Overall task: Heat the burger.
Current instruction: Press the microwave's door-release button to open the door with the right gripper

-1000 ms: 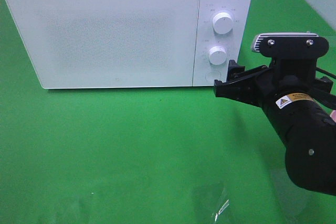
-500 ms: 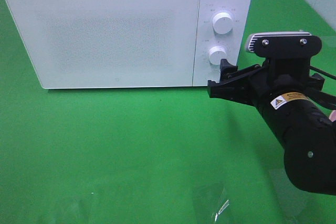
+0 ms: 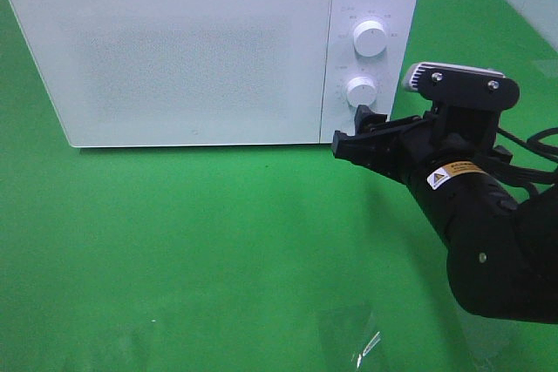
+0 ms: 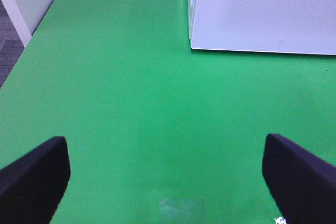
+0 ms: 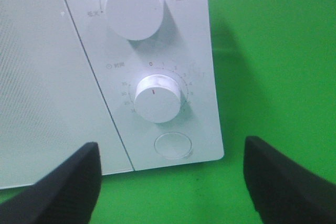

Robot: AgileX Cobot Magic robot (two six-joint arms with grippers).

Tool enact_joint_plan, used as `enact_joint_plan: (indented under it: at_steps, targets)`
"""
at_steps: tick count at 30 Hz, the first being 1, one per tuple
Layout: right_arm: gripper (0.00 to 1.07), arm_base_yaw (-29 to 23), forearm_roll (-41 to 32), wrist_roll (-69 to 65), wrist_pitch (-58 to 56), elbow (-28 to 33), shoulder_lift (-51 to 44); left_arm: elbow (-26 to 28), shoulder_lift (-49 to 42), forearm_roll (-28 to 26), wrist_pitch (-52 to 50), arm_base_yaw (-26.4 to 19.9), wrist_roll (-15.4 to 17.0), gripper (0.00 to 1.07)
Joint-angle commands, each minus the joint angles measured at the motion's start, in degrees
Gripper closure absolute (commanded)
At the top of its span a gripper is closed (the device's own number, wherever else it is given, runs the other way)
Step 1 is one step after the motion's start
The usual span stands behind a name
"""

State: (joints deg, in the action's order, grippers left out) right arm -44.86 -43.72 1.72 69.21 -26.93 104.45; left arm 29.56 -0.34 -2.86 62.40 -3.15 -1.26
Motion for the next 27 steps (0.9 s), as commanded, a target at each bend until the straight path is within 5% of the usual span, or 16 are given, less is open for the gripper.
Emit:
enact_joint_plan:
  at_steps: [1,4,8,11,15,27]
  targets:
    - [0.47,0.06,0.29,-13.01,-0.17,-0.46,-0.23,-0.06,-0.86,-0.17,-0.97,0.06,-0.11,0.16]
    - [0.55,0.06,0.29,-20.74,-1.78,-0.46,-0.23,-0.06,-0.86,-0.17,-0.97,0.06,-0.11,0.16]
    - [0.82,0.06,0.29,-46.35,-4.13,-0.46,-0.23,-0.06,-0.86,-0.17,-0.97,0.06,-0.11,0.16]
    - [0.86,0.06,0.29,-49.39,-3.95,-0.46,-0.23,-0.06,-0.86,-0.17,-0.97,0.06,-0.11,0.16]
    - [1.06,0.06,-0.06,-63.83,-5.84,-0.46,-0.23,-0.06,-0.86,-0.17,-0.97,0.06,-0.11,0.16]
    - [1.07,0.17,-1.43,-69.96,-11.0,-0.46,-0.23,-0.06,-0.86,-0.17,-0.97,0.06,-0.11,0.16]
